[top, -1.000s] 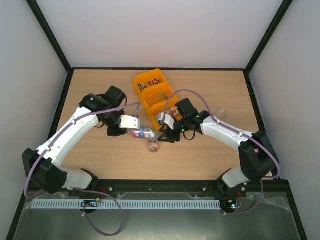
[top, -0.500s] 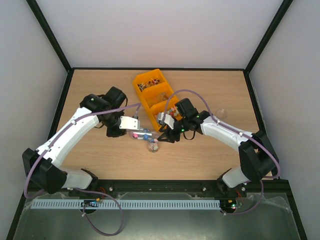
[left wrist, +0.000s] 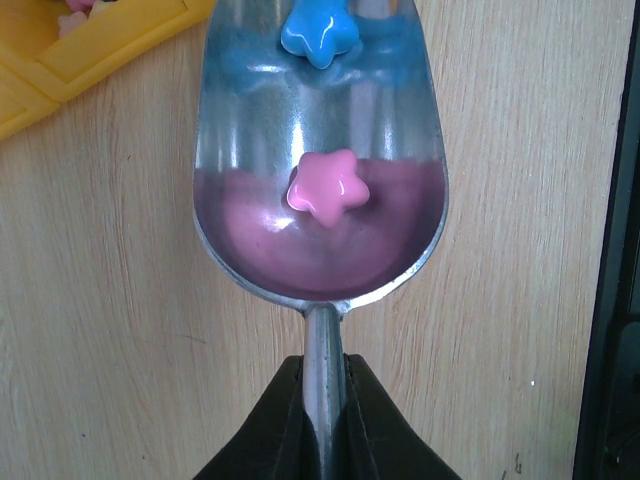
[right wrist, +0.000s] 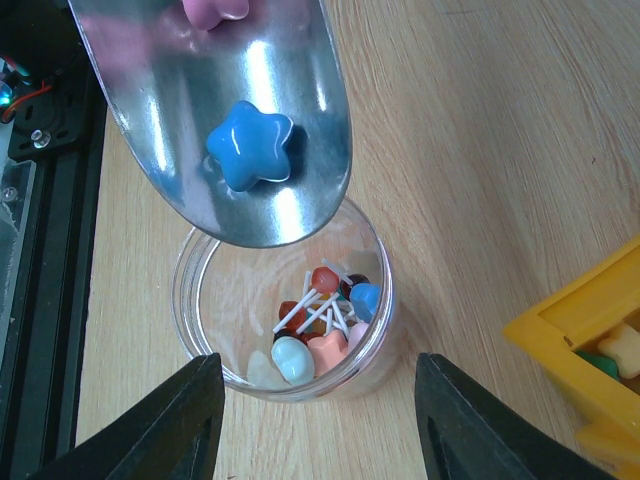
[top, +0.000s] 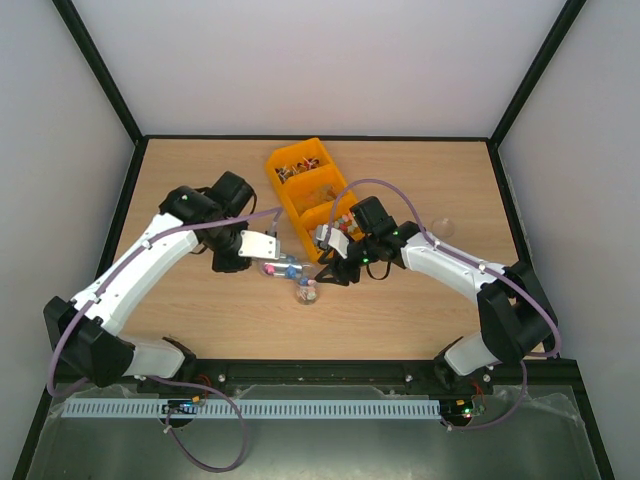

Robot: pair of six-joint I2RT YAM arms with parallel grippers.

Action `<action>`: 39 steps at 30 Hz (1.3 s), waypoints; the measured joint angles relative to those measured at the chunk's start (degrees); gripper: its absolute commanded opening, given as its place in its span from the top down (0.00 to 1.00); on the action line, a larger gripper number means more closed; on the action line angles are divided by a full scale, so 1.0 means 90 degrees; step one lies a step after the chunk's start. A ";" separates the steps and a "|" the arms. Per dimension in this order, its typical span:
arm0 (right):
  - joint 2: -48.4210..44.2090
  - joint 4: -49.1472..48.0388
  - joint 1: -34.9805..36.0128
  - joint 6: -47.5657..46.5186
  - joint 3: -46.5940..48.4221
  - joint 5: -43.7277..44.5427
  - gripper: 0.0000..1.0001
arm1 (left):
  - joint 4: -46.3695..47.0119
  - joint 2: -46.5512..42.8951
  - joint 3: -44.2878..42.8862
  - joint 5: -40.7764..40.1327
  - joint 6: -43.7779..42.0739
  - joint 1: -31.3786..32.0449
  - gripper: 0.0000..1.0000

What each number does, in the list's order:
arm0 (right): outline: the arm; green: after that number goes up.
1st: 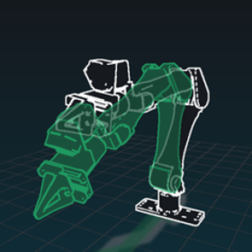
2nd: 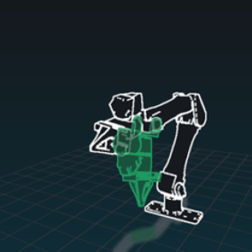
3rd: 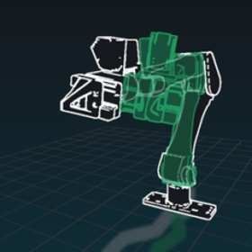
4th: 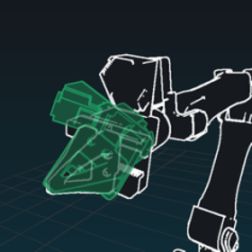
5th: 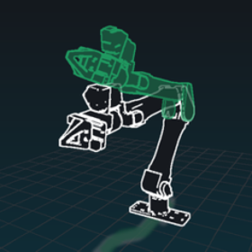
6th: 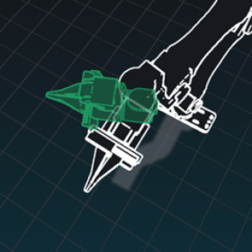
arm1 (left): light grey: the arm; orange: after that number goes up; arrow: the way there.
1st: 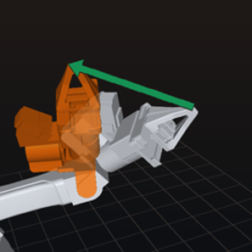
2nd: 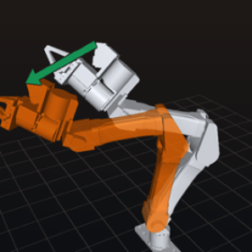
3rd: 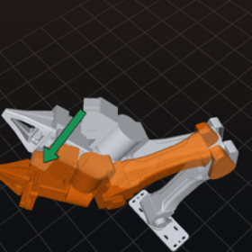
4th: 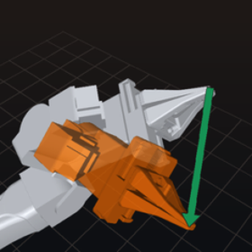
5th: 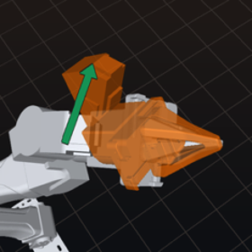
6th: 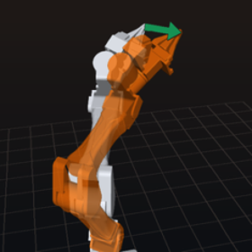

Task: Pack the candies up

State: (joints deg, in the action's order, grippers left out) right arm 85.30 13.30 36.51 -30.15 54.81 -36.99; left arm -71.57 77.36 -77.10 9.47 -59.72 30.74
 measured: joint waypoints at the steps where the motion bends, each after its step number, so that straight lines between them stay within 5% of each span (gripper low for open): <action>1: 0.0000 0.0002 0.0000 0.0002 0.0000 0.0000 0.46 | -0.0005 0.0005 -0.0005 -0.0024 0.0000 0.0017 0.98; 33: 0.0034 -0.0041 -0.0019 0.0141 0.0036 0.0170 0.47 | -0.0109 0.0141 -0.0304 -0.1010 0.0206 0.0702 0.98; 39: 0.0032 -0.0039 -0.0578 0.0515 0.0289 0.0304 0.46 | -0.0129 0.0257 -0.0860 -0.0850 0.0340 0.0459 0.98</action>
State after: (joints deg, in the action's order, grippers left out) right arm 85.58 12.95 31.31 -25.52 57.41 -34.26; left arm -72.73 79.68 -84.84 1.83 -56.66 34.87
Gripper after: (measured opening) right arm 0.535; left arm 0.079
